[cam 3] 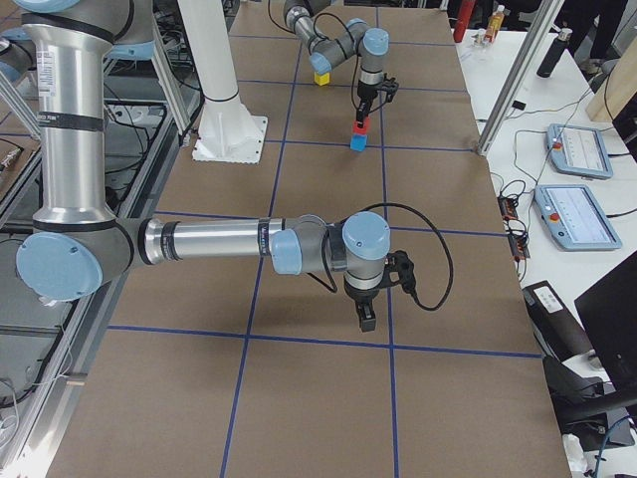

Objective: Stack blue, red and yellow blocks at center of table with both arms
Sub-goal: 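Lower the red cube onto the blue cube and open the left gripper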

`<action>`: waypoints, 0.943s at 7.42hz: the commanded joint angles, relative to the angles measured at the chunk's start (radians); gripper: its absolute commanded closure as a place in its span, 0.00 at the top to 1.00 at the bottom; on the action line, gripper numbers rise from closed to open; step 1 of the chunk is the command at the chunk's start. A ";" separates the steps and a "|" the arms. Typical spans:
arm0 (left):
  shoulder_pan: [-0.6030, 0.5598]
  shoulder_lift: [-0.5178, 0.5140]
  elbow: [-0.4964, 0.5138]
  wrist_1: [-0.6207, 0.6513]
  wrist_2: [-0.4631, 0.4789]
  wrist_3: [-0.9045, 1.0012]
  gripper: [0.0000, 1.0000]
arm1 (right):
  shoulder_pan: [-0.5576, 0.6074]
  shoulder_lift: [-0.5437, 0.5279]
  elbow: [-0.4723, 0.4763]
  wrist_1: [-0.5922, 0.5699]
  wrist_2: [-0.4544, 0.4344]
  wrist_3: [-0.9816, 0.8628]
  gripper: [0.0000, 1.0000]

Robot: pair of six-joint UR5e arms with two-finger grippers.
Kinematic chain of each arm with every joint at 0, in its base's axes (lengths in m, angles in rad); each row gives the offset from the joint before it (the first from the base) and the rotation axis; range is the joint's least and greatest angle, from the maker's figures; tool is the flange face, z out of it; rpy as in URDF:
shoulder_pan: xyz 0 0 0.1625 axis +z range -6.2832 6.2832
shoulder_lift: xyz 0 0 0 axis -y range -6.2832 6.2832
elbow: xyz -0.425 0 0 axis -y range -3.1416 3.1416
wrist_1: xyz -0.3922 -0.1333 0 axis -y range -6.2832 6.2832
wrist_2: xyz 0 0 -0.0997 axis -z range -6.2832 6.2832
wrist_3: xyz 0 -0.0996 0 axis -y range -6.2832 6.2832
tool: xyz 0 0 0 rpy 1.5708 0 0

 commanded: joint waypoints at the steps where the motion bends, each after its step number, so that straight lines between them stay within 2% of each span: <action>1: 0.007 -0.001 0.033 -0.038 0.004 -0.004 0.00 | 0.000 -0.001 0.000 0.000 -0.001 0.000 0.99; 7: 0.007 -0.001 0.046 -0.064 0.018 -0.009 0.00 | 0.000 0.000 0.000 0.000 0.000 0.000 0.99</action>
